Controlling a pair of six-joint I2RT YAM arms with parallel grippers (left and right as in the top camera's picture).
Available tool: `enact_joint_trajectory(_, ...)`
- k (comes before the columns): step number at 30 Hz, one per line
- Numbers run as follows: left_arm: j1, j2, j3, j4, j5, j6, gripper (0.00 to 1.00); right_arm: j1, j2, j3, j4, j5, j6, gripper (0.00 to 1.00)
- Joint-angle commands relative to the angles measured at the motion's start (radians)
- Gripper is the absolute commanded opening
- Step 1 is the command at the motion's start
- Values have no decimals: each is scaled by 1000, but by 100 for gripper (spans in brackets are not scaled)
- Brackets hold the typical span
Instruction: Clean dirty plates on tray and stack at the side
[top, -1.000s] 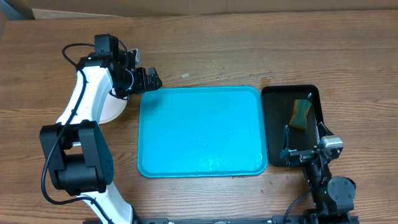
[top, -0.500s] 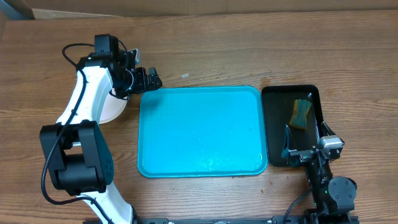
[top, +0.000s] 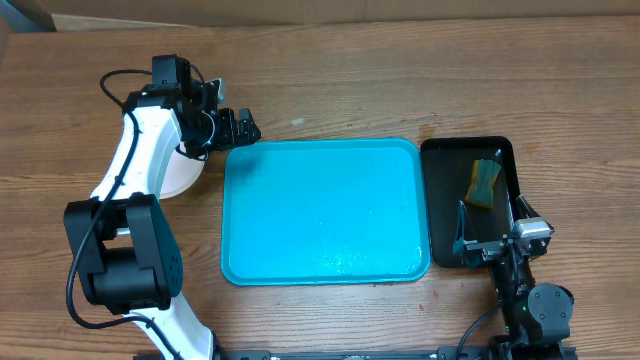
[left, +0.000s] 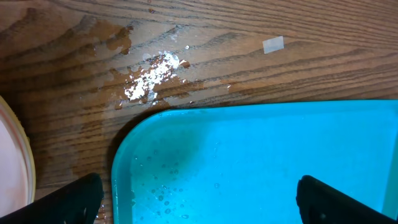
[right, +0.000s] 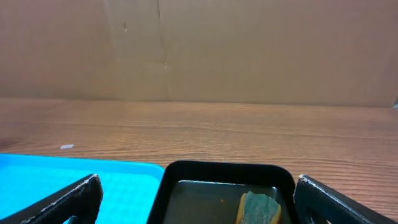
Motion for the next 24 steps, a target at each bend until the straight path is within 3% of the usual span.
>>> enact_joint_trajectory(1,-1,-2,-1,4,-6,-14,100,-7,-12,-11,7,-2,-5,100)
enact_joint_trajectory(14,-2,-42,-3,3,-61,-14,100,-7,-12,-11,7,-2,-5,100)
enact_joint_trajectory(24,-3,-459,-3,3,-80,-14,100,-7,-11,-11,7,-2,-5,100)
